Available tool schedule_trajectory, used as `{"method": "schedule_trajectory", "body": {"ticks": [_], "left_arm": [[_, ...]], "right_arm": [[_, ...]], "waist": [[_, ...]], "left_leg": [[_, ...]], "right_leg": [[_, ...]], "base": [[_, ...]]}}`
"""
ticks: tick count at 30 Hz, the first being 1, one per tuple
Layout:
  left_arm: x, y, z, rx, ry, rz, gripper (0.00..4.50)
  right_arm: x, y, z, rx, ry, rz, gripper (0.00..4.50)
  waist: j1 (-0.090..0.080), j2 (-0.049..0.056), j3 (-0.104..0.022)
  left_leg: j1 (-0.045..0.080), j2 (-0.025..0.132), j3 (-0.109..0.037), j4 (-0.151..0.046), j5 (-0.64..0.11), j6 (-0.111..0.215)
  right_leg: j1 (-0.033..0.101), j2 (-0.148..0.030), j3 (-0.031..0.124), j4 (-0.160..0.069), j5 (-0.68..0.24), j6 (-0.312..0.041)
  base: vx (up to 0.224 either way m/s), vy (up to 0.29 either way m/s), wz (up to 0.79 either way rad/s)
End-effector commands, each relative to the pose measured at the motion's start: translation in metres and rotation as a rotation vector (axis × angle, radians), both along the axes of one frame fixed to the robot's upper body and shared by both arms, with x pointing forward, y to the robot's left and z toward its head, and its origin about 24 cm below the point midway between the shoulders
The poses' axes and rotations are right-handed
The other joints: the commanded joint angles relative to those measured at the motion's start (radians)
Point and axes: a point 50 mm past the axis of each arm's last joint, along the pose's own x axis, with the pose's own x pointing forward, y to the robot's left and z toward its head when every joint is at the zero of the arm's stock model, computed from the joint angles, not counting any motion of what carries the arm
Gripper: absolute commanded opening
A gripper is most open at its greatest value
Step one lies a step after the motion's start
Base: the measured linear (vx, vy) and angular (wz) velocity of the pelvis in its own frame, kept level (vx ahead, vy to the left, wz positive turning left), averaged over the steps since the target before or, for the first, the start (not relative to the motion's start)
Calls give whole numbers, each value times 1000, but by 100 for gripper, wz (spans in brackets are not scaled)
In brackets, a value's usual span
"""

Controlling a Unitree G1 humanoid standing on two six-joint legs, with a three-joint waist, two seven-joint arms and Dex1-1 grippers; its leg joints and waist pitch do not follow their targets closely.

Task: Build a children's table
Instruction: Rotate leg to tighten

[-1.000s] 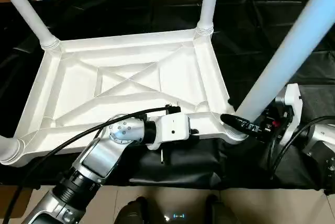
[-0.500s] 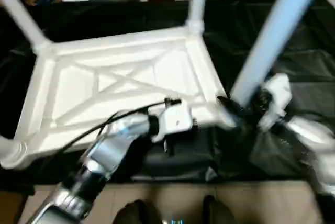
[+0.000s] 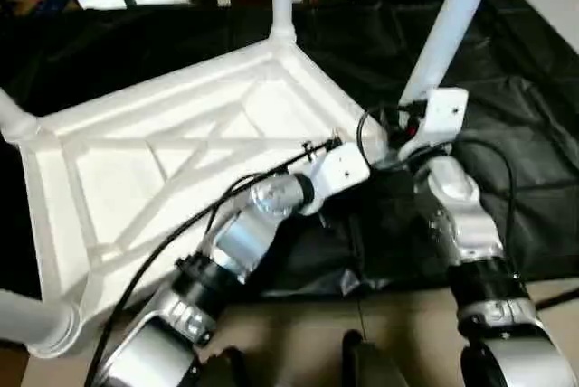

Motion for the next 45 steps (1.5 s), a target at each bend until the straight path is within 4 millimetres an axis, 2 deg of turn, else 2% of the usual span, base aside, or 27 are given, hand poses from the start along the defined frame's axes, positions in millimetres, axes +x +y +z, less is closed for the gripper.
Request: {"method": "schedule_trajectory", "body": {"ticks": [1,2,3,4,5,7,8,9,10,11,12,13,14,18,22,25,30,32,35,38,39,41,45], "left_arm": [[-24,-15,2,-7,-37,-246,0],[-28,-4,-3,3,-27,-297,0],[-29,-1,-4,9,-25,-301,0],[-29,5,-7,23,-21,-308,0],[-32,11,-9,17,-6,-332,0],[-34,16,-10,9,7,-355,0],[-40,27,-10,-10,39,-400,0],[-41,28,-10,-11,44,-405,0],[-44,33,-10,-14,53,-424,0],[-45,34,-10,-13,52,-428,0],[-46,36,-10,-15,53,-434,0],[-47,38,-10,-16,53,-441,0],[-49,40,-10,-17,55,-446,0],[-52,47,-12,-19,68,-462,0],[-54,52,-13,-19,77,-473,0],[-55,54,-12,-23,83,-476,0],[-56,53,-11,-27,84,-484,0],[-56,53,-11,-28,84,-486,0],[-56,53,-11,-26,85,-487,0],[-57,55,-11,-20,88,-487,0],[-56,55,-12,-19,89,-487,0],[-56,55,-12,-18,89,-487,0],[-56,55,-13,-12,91,-488,0]], "right_arm": [[-8,-38,-23,54,97,-39,193],[-18,-33,-18,-13,72,150,193],[-21,-34,-17,-35,62,184,193],[-29,-33,-13,-83,42,257,228],[-37,-36,-9,-107,32,329,248],[-44,-37,-6,-126,28,396,264],[-62,-44,1,-165,21,550,270],[-65,-45,2,-170,21,571,280],[-74,-48,7,-187,22,647,280],[-77,-49,8,-189,23,664,296],[-81,-52,9,-197,33,689,304],[-85,-54,11,-204,44,717,304],[-89,-58,11,-218,66,743,324],[-98,-63,10,-241,125,788,354],[-101,-66,12,-271,134,786,389],[-100,-66,14,-267,133,780,389],[-100,-58,11,-195,130,833,374],[-98,-55,11,-185,116,826,347],[-97,-55,11,-178,112,821,335],[-99,-55,11,-169,117,827,300],[-99,-55,10,-168,117,828,296],[-99,-56,10,-166,119,821,276],[-98,-57,6,-160,126,769,247]], "waist": [[8,-14,-67],[13,-14,-67],[18,-15,-68],[22,-11,-68],[28,-9,-69],[37,-9,-71],[42,2,-71],[46,-2,-73],[55,-1,-74],[59,-5,-76],[58,0,-77],[59,4,-80],[61,3,-80],[65,3,-78],[63,-1,-72],[60,-1,-70],[56,-2,-74],[57,-1,-75],[57,-1,-74],[57,0,-74],[57,4,-75],[57,2,-75],[56,4,-76]], "left_leg": [[14,-8,-6,-83,-462,40],[19,-4,-3,-84,-453,51],[22,-3,-1,-81,-443,59],[23,-1,2,-82,-414,67],[21,0,4,-81,-380,79],[22,3,8,-79,-342,96],[29,5,9,-77,-334,97],[33,7,12,-76,-320,103],[30,7,13,-72,-279,123],[25,8,15,-69,-242,144],[21,7,14,-67,-226,151],[22,7,14,-65,-195,160],[25,9,15,-63,-178,169],[23,7,16,-61,-160,179],[23,8,15,-69,-226,145],[24,8,13,-71,-249,125],[21,7,13,-69,-229,129],[21,6,14,-67,-213,135],[21,6,14,-67,-210,137],[22,7,13,-68,-226,130],[23,7,13,-68,-225,128],[22,6,13,-67,-214,129],[22,6,13,-67,-226,123]], "right_leg": [[43,17,-17,-66,-442,-121],[42,18,-12,-67,-413,-127],[41,19,-10,-65,-388,-136],[41,19,-7,-61,-342,-159],[49,19,-5,-56,-300,-173],[47,16,-2,-51,-265,-197],[45,16,-1,-50,-257,-209],[48,18,1,-50,-233,-212],[52,17,3,-41,-179,-229],[54,16,3,-34,-143,-238],[55,15,3,-30,-133,-244],[56,15,2,-27,-114,-251],[56,16,2,-26,-88,-262],[60,12,2,-24,-93,-267],[55,8,3,-37,-232,-230],[52,8,3,-42,-287,-204],[52,9,3,-38,-253,-208],[52,10,2,-37,-233,-215],[53,10,2,-36,-232,-219],[52,9,2,-38,-261,-212],[53,9,2,-37,-257,-213],[53,10,2,-35,-236,-217],[54,10,2,-36,-248,-217]], "base": [[0,0,0],[0,0,0],[0,0,0],[0,0,0],[0,0,0],[52,-12,5],[55,-15,9],[68,-10,9],[68,-10,9],[81,1,6],[69,6,2],[69,6,2],[55,1,1],[0,0,0],[0,0,0],[0,0,0],[0,0,0],[0,0,0],[0,0,0],[0,0,0],[0,0,0],[0,0,0],[0,0,0]]}}
